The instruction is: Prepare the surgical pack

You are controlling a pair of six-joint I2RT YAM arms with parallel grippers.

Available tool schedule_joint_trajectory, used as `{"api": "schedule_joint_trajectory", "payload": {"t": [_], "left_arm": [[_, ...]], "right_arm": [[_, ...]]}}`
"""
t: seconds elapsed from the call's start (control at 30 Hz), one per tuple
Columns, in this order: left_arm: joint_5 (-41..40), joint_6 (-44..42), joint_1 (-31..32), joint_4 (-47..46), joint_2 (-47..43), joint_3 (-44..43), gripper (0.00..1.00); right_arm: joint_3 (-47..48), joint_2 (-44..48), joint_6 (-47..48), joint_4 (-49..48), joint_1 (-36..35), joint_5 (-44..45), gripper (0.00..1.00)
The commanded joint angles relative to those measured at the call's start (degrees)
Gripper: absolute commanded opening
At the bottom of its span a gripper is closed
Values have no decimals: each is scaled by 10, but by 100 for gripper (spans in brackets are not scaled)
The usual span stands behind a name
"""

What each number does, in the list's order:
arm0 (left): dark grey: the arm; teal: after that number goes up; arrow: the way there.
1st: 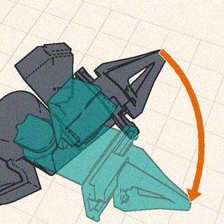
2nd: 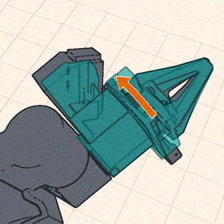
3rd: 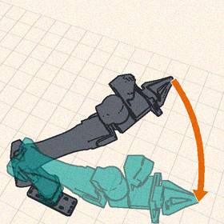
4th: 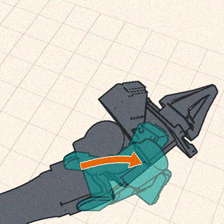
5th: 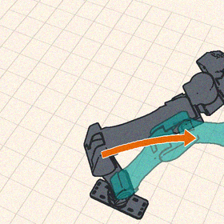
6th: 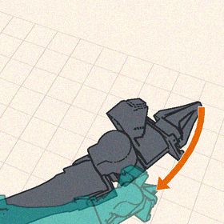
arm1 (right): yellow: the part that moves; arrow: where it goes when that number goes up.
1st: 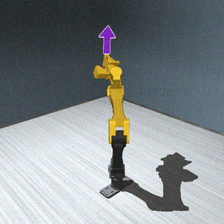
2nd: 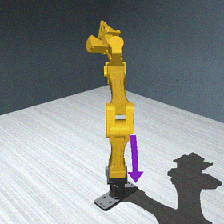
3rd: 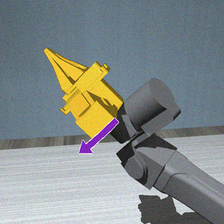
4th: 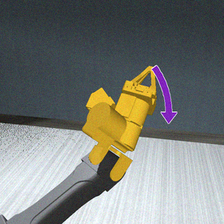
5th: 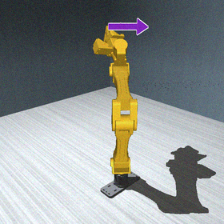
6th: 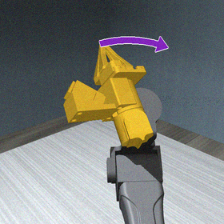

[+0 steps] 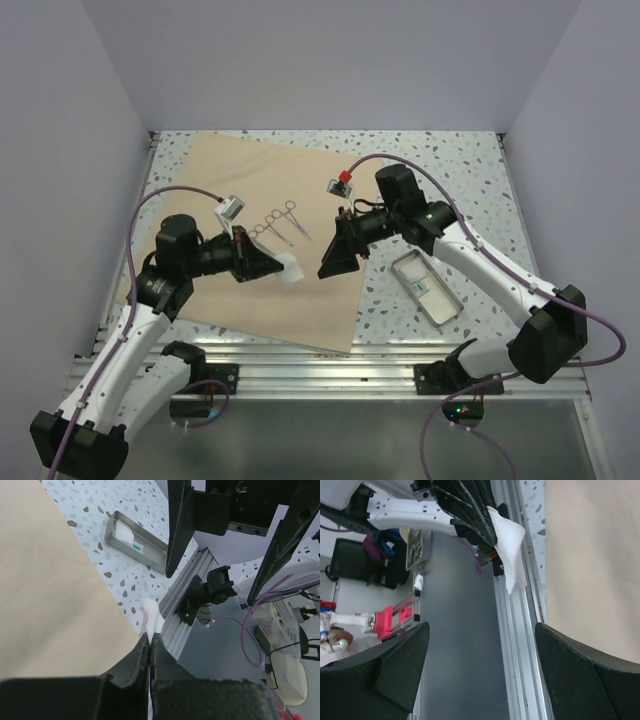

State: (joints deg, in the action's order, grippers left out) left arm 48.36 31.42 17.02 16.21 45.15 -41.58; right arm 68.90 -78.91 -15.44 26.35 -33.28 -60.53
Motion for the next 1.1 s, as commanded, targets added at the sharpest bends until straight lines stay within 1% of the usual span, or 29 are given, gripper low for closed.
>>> {"api": "schedule_joint_trajectory", "payload": {"t": [0.0,0.17,0.3,0.4,0.53,0.63,0.7,0.83,0.87,0.9,0.93,1.0,1.03,1.07], "left_arm": [[45,19,2,9,-20,14,0],[70,23,4,8,-29,19,0],[86,25,10,5,-26,19,0],[94,25,13,7,-26,19,0],[95,26,15,8,-20,19,0],[96,31,16,-2,-13,19,0],[94,30,16,-6,-4,12,0],[89,22,16,-6,12,-6,0],[89,22,16,-6,16,-13,0],[86,17,16,-4,23,-16,0],[82,14,16,-1,27,-24,0],[70,-6,16,22,40,-34,19],[57,-18,16,38,45,-50,29],[33,-28,16,63,54,-58,42]], "right_arm": [[34,-18,23,10,-26,-19,90],[62,-55,29,14,-58,-6,87],[76,-85,28,5,-76,8,79],[84,-107,22,-13,-85,9,76],[101,-131,18,-19,-101,4,75],[102,-138,14,-24,-112,0,72],[98,-141,8,-29,-121,-4,68],[78,-140,1,-38,-126,-10,49],[73,-136,-6,-42,-126,-11,39],[62,-135,-12,-52,-126,-9,32],[57,-133,-15,-53,-126,-5,15],[48,-136,-17,-46,-127,12,0],[45,-136,-18,-37,-126,21,0],[42,-136,-16,-31,-126,31,0]]}}
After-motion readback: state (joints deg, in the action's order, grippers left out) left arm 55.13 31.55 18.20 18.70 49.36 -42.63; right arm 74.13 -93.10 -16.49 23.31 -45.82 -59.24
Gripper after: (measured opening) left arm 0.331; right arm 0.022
